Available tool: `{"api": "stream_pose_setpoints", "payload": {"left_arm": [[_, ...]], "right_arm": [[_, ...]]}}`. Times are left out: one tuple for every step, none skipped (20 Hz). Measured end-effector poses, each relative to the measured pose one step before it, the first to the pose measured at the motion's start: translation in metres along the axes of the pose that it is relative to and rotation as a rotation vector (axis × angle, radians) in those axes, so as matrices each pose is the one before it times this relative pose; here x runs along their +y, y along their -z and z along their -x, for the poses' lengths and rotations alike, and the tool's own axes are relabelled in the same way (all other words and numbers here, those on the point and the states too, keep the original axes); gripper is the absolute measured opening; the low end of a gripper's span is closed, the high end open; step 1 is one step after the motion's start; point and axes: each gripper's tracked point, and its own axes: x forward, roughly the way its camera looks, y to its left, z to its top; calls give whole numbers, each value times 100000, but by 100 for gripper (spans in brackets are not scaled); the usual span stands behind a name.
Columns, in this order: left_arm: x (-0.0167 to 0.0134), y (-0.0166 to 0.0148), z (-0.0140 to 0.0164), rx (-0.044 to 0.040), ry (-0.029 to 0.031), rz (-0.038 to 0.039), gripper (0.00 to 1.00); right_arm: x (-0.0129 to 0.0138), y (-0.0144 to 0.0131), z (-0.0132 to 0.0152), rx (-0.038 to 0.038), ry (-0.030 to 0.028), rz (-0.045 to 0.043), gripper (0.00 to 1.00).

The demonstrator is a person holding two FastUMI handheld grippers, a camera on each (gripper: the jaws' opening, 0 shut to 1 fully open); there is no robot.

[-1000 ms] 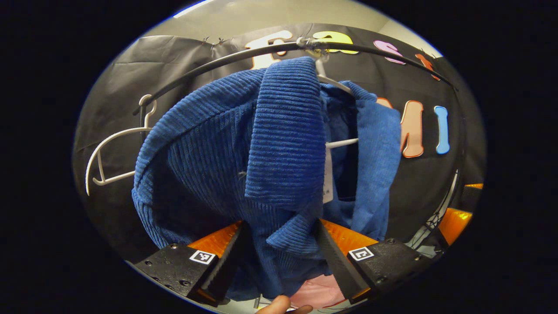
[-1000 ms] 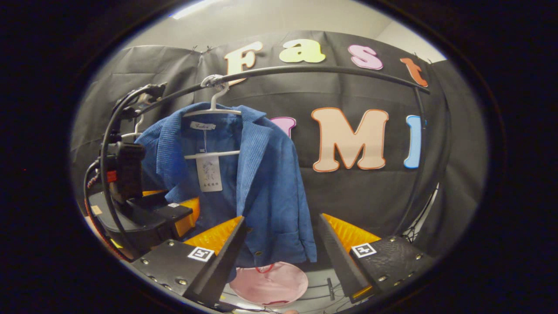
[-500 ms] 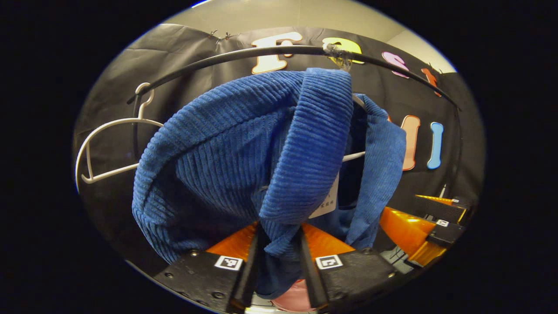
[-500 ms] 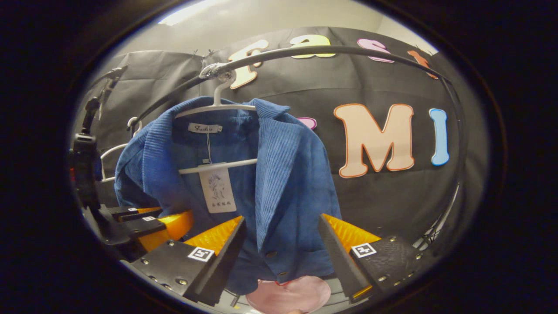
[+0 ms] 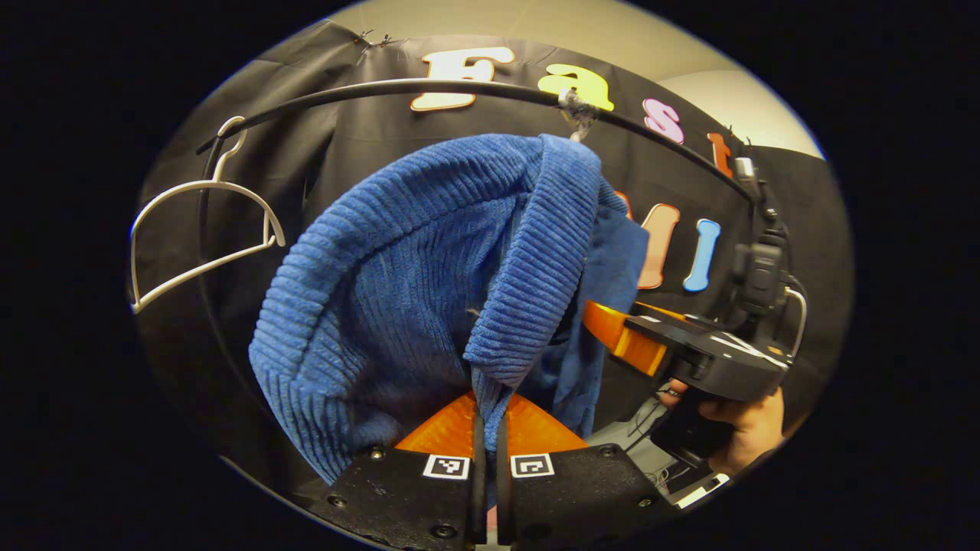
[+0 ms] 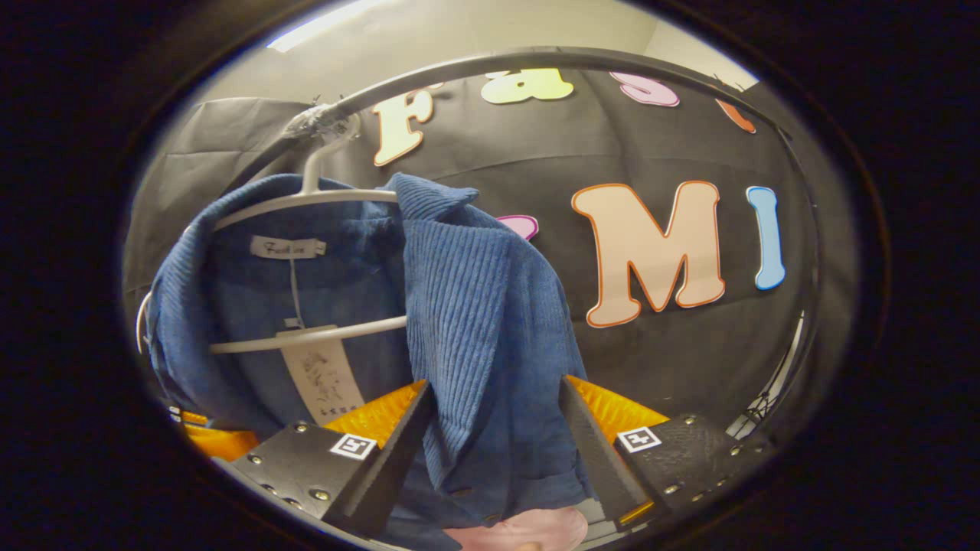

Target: Grasp the clothes on the hanger with both hands and then place them into the laundry hamper below.

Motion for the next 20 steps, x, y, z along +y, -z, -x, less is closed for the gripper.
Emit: {"api": "stream_pose_setpoints", "payload": {"left_arm": [[-473,34,528,644,2657,49,6],[-338,-56,509,-138,1612,71,6],[117,-97,466,-307,-474,-832,6],[-23,-410,338,-2116,130,-1147,5],[-444,-100,295,-991,952,-1670,5],[-482,-49,265,75,1903,-2542,5],[-291,106,145,-200,1096,-2210,4],[-199,-107,154,141,1203,-935,3],[16,-17,152,73,356,-220,2],[362,-230,268,-492,-1367,-665,1],[685,-178,386,-711,-2489,-1077,1],[547,-95,285,-219,-2131,-1161,1],[248,-39,182,202,-721,281,1],[281,-4,114,303,-827,742,0],[260,95,-65,270,-627,835,0],[160,-9,74,303,-231,79,0],[118,7,257,40,-508,-67,1],[94,-89,200,-283,-339,215,1],[79,-47,229,-97,-135,454,1],[79,-92,125,-146,-185,450,0]], "right_arm": [[229,18,-362,388,-991,-77,95],[-21,51,-270,480,-662,117,98],[-100,-72,-191,411,-37,-216,100],[187,12,-75,71,-788,-528,99],[-11,-115,-176,-237,-558,-246,99],[198,-144,-246,183,-1106,-513,98],[209,-172,-232,-226,-556,-449,90],[-133,-346,-324,-993,491,-66,82],[137,-256,-270,-955,-386,-686,75],[347,-124,-138,211,-385,-1411,81],[438,-74,62,-55,15,-2236,75],[525,288,285,675,102,-1862,81],[463,148,157,-840,-2,45,74],[-435,188,-244,-945,3082,2090,81],[-627,301,-532,31,3030,2142,74],[54,358,-689,1559,160,132,74],[-194,136,-709,1130,519,-401,80],[-498,-235,-650,-54,1424,269,88],[-832,-151,-785,-128,2362,507,90],[-843,-208,-799,-181,1734,-330,90]]}}
